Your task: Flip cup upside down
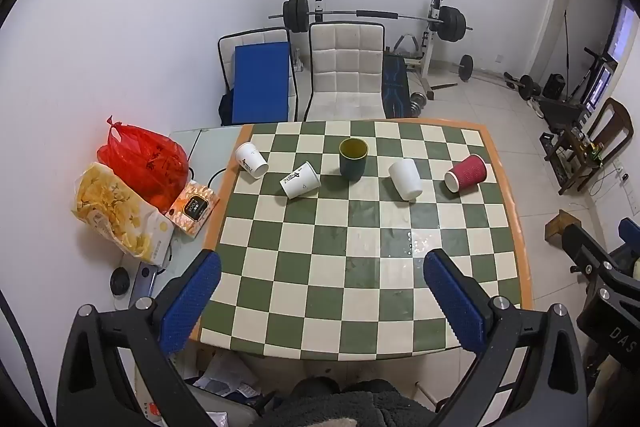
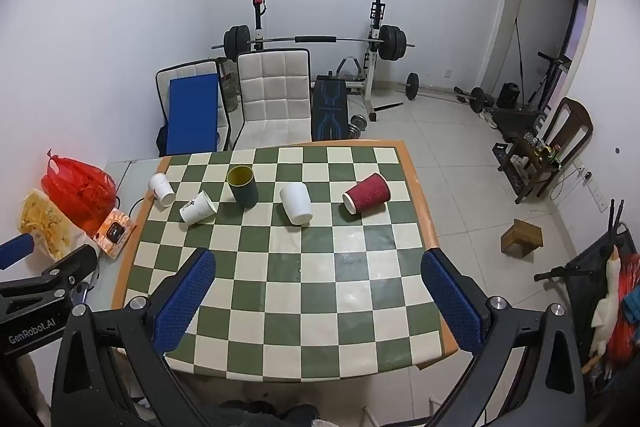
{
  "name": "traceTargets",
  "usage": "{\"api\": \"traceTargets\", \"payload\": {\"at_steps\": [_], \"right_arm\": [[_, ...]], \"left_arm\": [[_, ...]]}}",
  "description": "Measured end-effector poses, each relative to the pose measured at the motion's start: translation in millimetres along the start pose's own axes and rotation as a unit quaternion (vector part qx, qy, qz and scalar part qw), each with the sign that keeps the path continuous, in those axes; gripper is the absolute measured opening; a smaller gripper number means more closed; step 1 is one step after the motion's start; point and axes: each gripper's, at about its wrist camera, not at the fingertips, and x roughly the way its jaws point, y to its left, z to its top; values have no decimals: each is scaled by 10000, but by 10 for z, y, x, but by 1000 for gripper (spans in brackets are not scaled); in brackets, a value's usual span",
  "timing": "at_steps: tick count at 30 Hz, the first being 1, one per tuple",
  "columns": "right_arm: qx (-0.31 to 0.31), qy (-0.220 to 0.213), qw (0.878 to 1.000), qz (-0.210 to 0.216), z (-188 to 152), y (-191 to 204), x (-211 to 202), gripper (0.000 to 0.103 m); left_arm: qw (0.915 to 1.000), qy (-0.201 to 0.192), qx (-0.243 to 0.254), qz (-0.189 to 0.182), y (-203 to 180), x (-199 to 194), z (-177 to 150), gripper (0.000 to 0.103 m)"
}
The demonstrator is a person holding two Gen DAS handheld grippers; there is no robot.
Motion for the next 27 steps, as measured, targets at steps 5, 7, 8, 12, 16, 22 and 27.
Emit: {"api": "traceTargets", "payload": {"at_steps": [5,7,8,12,16,22,27], "right_arm": [[-10,-17,10000,-23,-3,8,0,103],[-10,-15,10000,-15,-3,12,2,103],[-6,-18,10000,-5,-3,7,1,103],[-2,-23,10000,6,-4,9,3,103],[-8,-32,10000,-10,12,-9,22,103],[-9,-48,10000,-13,10,-33,27,103],[-13,-58,10000,-18,60,-44,17,103]], "left_arm": [[10000,-30,2,-2,-5,-5,2,103],[10000,-36,4,-7,-10,-10,9,103],[10000,-50,0,-6,-1,-2,-1,103],[10000,-60,2,-4,-3,-2,0,103],[10000,-76,-11,10,-12,6,11,103],[10000,-80,-9,-27,-6,-4,-1,103],[10000,-86,-8,-26,-106,13,37,103]]}}
